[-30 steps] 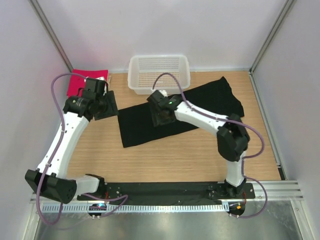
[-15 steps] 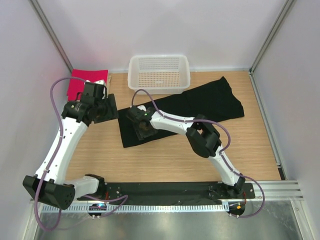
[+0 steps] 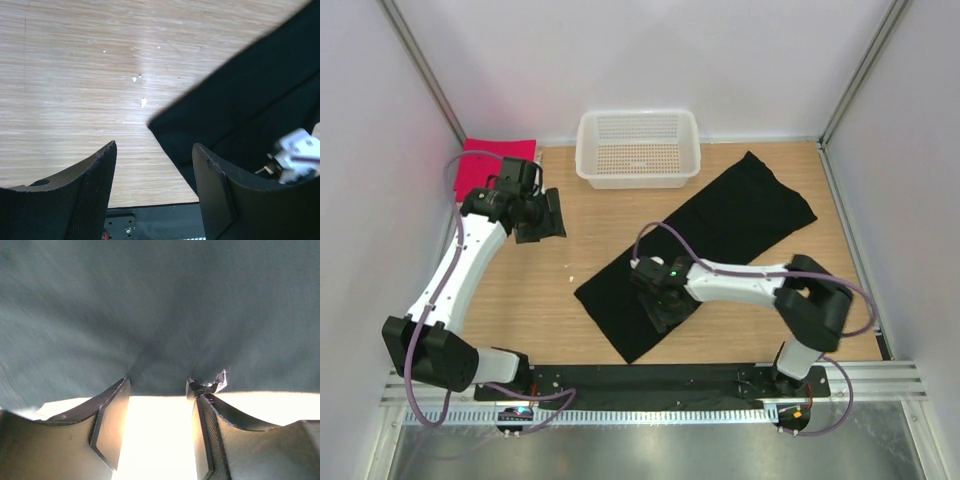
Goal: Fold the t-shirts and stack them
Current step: Fold the tshirt
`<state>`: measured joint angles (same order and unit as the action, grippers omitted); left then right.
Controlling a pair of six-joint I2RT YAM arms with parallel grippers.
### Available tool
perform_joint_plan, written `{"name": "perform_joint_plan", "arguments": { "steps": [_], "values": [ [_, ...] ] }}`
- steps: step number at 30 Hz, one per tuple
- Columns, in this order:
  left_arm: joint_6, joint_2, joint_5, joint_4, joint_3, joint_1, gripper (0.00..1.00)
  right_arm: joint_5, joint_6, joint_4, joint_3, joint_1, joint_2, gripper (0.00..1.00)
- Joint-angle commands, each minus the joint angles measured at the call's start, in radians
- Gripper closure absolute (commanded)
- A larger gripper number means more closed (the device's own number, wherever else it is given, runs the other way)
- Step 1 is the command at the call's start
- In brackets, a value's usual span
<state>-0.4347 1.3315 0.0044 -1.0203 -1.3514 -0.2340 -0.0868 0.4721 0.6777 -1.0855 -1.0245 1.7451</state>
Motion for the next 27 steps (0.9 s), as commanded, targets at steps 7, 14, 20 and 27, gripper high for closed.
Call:
{"name": "perform_joint_plan", "arguments": {
  "steps": [7, 14, 20, 27],
  "values": [
    [0.019, 0.023, 0.104, 0.054, 0.034, 0.004, 0.36, -0.234, 0.23, 0.311, -0.011, 0.281, -0.366, 0.39],
    [-0.007, 0.017, 0.169, 0.075, 0.058, 0.004, 0.36, -0.352, 0.368, 0.209, -0.22, 0.662, -0.159, 0.23],
    [0.013, -0.012, 0.172, 0.066, 0.061, 0.004, 0.36, -0.439, 0.395, 0.25, -0.556, 0.756, 0.184, 0.23],
    [0.021, -0.041, 0.189, 0.078, 0.121, 0.005, 0.36, -0.435, 0.356, 0.154, -0.654, 0.81, 0.382, 0.23]
  ]
}}
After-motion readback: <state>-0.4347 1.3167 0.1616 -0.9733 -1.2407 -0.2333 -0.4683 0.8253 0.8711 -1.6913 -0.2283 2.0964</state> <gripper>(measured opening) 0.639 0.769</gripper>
